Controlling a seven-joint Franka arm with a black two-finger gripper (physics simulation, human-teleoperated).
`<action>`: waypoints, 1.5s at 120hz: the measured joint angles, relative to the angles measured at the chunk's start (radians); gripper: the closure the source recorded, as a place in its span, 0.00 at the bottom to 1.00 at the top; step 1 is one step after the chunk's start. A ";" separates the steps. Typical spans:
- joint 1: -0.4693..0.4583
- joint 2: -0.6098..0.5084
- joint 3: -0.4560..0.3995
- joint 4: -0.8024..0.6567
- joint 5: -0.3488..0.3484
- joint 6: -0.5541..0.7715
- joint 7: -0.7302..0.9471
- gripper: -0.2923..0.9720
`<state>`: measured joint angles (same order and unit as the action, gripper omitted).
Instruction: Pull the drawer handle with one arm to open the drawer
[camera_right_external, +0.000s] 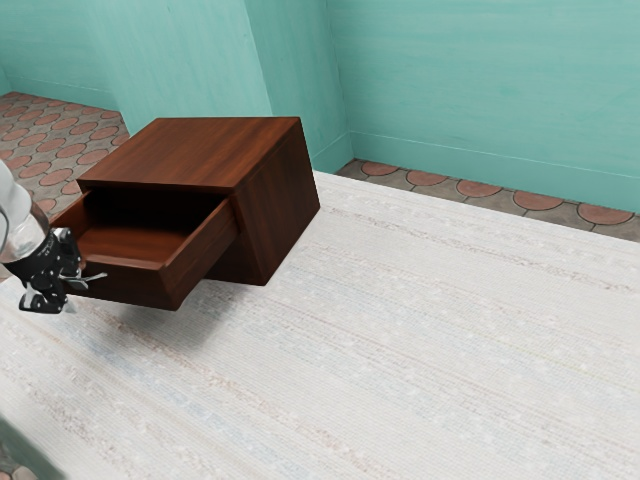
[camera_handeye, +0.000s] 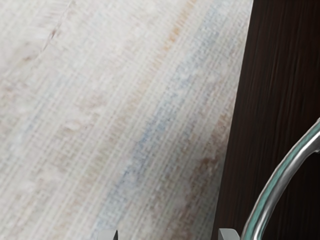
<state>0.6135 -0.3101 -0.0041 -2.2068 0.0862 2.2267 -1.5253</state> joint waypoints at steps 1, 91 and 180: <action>0.000 0.000 0.000 0.000 0.000 0.000 0.000 0.65; -0.003 -0.009 -0.002 0.014 0.015 -0.008 0.005 0.57; -0.006 -0.042 -0.021 0.061 0.015 -0.099 0.000 0.56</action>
<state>0.6075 -0.3517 -0.0246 -2.1459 0.1012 2.1273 -1.5252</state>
